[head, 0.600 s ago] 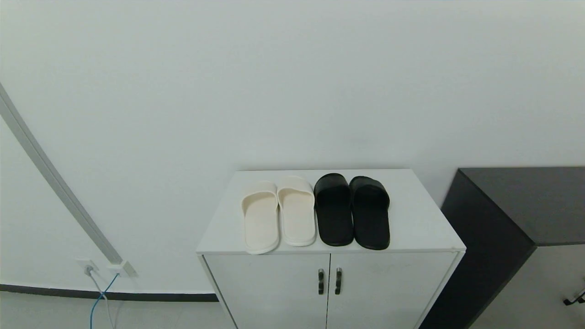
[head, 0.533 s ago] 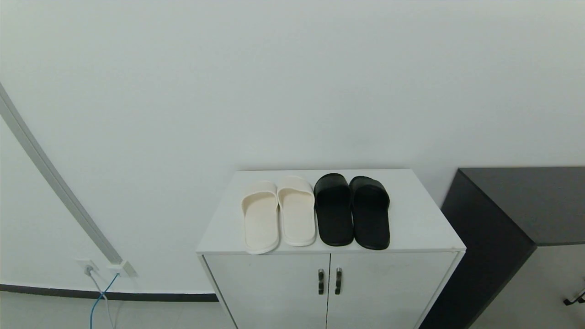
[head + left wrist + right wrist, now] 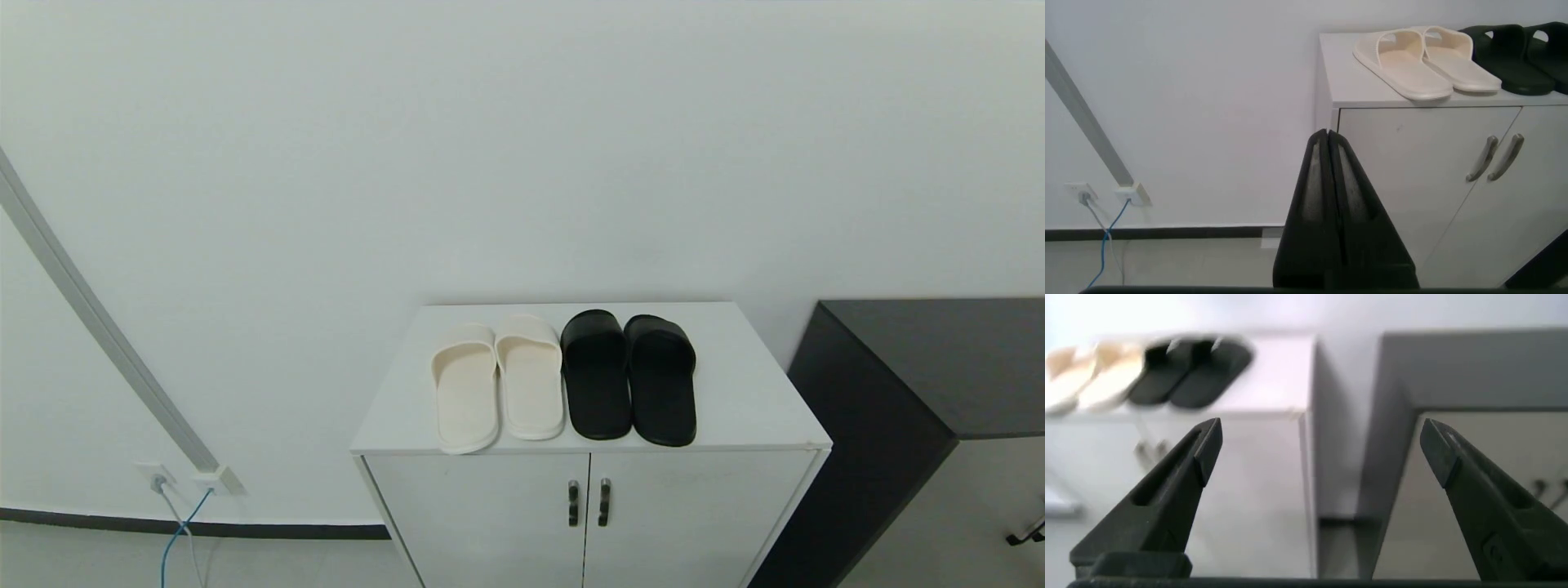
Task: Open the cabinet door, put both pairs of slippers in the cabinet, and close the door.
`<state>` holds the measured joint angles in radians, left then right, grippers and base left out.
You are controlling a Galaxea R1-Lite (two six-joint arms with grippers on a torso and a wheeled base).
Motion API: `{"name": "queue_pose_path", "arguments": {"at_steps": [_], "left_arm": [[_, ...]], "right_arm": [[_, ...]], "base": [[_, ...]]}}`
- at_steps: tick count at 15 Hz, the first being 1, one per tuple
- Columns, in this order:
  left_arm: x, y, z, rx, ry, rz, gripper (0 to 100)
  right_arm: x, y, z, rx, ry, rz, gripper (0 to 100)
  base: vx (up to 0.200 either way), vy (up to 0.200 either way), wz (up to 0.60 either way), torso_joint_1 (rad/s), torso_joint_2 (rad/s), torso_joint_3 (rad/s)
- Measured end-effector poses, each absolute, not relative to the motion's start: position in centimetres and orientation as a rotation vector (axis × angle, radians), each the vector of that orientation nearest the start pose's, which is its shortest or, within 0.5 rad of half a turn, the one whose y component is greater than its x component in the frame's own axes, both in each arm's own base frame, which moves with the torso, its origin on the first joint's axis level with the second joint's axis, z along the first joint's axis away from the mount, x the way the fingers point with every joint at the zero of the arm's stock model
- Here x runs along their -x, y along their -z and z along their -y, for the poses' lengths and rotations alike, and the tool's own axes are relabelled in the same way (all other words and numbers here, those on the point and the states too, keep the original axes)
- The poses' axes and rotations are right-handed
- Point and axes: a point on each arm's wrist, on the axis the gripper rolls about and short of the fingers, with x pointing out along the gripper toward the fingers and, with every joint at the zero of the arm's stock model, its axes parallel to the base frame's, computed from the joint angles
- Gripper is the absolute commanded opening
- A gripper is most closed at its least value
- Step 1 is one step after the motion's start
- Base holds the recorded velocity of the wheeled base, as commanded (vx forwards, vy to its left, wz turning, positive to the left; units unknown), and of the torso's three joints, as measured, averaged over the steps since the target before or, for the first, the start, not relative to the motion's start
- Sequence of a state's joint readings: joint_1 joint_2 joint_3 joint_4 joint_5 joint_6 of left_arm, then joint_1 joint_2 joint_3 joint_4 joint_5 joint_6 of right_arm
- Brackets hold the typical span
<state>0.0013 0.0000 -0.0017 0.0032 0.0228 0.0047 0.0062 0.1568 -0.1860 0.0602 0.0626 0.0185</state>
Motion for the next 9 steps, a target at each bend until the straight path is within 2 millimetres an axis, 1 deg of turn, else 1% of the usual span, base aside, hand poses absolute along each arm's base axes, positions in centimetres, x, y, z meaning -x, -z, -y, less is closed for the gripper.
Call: {"name": "queue_pose_path", "arguments": {"at_steps": [2, 4, 6, 9], "left_arm": [[2.3, -7.6, 0.0, -0.005, -0.024, -0.002, 0], [2.3, -7.6, 0.0, -0.005, -0.024, -0.002, 0], [2.3, -7.6, -0.1, -0.005, -0.025, -0.002, 0], [2.3, -7.6, -0.1, -0.004, -0.026, -0.002, 0]], "right_arm": [[0.9, -12.7, -0.3, -0.021, -0.138, -0.131, 100], [-0.7, -13.3, -0.4, -0.028, -0.194, -0.193, 100], [-2.7, -14.0, -0.5, -0.032, -0.228, -0.235, 100], [-6.3, -15.1, -1.0, -0.049, -0.293, -0.278, 100]], "base": [[0.000, 0.000, 0.00, 0.000, 0.00, 0.000], [0.000, 0.000, 0.00, 0.000, 0.00, 0.000], [0.000, 0.000, 0.00, 0.000, 0.00, 0.000], [0.000, 0.000, 0.00, 0.000, 0.00, 0.000]]}}
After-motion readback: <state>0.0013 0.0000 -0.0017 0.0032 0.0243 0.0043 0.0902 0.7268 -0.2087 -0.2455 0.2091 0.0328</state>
